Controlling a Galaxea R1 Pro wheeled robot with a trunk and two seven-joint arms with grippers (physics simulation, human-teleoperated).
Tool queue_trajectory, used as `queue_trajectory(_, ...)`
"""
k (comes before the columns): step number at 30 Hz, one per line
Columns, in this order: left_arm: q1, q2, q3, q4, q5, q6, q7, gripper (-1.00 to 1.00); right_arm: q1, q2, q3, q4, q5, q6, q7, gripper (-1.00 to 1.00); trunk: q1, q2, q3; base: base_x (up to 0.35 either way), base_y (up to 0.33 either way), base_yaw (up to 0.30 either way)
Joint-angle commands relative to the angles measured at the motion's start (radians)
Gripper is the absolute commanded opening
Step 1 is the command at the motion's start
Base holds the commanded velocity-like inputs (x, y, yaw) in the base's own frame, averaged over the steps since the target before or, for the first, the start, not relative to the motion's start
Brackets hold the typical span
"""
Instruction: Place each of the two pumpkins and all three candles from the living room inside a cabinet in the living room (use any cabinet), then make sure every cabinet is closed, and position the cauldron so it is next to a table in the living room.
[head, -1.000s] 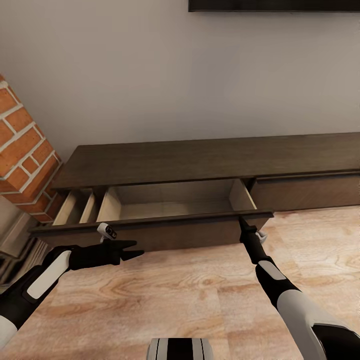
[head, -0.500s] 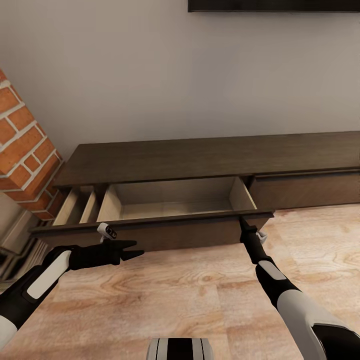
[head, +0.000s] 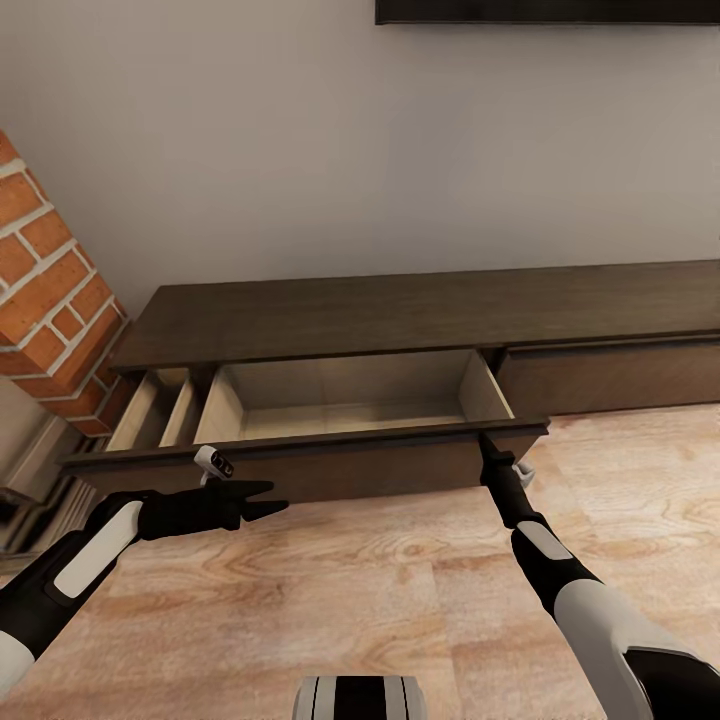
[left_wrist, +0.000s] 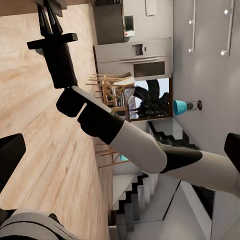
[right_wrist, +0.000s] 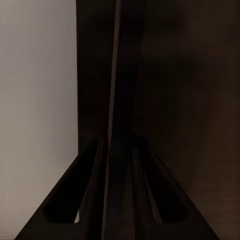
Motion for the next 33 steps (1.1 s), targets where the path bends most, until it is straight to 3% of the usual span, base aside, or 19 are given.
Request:
queue_trajectory(1,-0.001,0.001,-0.003,0.001,0.004,0.004,-0.002,1.00,0.000,0.001,0.019,0.001,0.002,0.014,0.010,-1.00,0.000,0.000,-0.001,-0.079,0.000,0.000)
queue_trajectory(33,-0.001,0.001,-0.001,0.001,0.004,0.004,-0.002,1.00,0.000,0.001,0.019,0.001,0.002,0.015,0.010,-1.00,0.000,0.000,-0.001,-0.071,0.000,0.000)
